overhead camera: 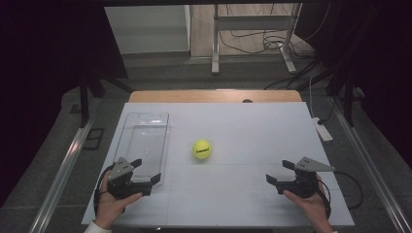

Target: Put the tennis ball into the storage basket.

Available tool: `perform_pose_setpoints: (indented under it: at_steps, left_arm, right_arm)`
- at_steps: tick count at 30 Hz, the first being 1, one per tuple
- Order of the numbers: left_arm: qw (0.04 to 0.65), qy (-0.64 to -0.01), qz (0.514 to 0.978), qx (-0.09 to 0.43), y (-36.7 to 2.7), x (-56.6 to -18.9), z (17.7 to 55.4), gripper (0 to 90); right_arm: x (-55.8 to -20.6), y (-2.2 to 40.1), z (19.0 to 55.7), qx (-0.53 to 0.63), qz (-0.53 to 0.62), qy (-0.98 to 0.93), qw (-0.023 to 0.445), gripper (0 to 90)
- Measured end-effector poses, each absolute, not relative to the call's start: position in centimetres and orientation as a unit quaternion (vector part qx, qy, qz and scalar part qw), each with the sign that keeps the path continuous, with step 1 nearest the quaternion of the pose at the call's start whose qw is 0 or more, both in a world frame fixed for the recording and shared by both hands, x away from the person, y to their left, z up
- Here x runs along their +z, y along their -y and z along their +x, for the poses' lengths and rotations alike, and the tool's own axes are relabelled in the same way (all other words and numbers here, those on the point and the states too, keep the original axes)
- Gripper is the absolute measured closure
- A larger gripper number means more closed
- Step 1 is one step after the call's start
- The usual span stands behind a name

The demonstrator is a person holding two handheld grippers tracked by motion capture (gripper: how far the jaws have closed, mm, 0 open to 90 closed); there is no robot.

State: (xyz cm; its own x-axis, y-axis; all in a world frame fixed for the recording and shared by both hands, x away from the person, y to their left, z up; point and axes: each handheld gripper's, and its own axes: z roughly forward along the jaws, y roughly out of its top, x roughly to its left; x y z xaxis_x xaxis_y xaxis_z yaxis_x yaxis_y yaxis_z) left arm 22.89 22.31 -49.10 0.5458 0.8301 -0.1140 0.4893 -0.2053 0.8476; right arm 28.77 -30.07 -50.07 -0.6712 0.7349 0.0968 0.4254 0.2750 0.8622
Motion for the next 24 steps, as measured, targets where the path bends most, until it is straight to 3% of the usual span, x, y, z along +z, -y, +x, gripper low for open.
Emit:
perform_pose_setpoints:
  at_steps: [24]
  left_arm:
    - [0.458, -0.420, 0.761, 0.187, -21.5, -46.7, 23.9, 10.3]
  right_arm:
    - [-50.0, 30.4, 28.6, 0.476, 0.378, -0.777, 0.164, 10.8]
